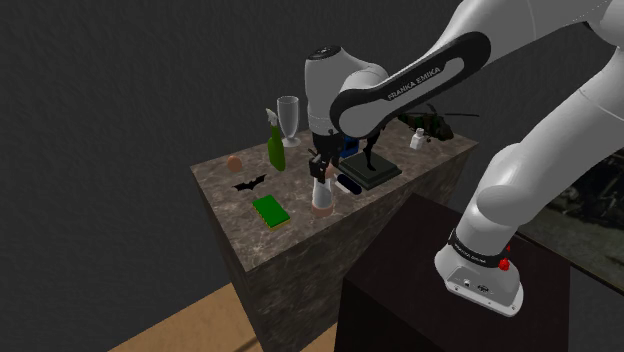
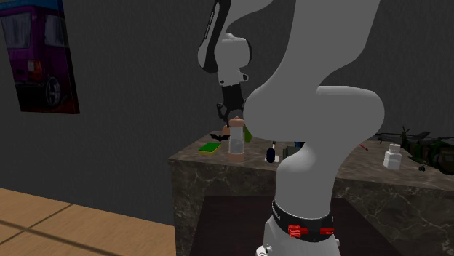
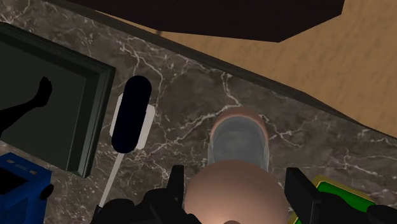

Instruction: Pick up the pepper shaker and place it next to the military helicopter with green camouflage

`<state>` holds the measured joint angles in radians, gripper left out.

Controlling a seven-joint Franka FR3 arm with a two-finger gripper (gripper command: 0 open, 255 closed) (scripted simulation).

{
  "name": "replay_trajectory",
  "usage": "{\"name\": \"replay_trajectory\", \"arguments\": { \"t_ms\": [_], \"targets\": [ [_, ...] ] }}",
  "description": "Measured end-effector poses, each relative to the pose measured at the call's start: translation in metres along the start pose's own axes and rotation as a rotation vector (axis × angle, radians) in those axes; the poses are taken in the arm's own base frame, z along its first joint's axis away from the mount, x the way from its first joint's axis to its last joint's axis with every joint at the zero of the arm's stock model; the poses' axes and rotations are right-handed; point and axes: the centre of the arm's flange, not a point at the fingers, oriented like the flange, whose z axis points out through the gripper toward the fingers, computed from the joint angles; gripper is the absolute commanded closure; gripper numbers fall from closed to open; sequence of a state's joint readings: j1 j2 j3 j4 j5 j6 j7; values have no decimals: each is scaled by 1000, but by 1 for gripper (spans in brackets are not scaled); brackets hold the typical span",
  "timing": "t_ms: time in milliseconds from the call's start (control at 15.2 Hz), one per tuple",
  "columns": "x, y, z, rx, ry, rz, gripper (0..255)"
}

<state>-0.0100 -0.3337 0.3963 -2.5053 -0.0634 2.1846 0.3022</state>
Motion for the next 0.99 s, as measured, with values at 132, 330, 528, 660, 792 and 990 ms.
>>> {"name": "replay_trajectory", "arguments": {
  "t_ms": [132, 330, 528, 660, 792, 990],
  "targets": [
    [0, 0, 0, 0, 0, 0, 255],
    [0, 0, 0, 0, 0, 0, 255],
    [0, 1, -11, 0, 0, 0, 255],
    [0, 4, -20, 0, 0, 0, 255],
    [1, 6, -31, 0, 0, 0, 255],
    [2, 8, -46, 0, 0, 0, 255]
  ]
}}
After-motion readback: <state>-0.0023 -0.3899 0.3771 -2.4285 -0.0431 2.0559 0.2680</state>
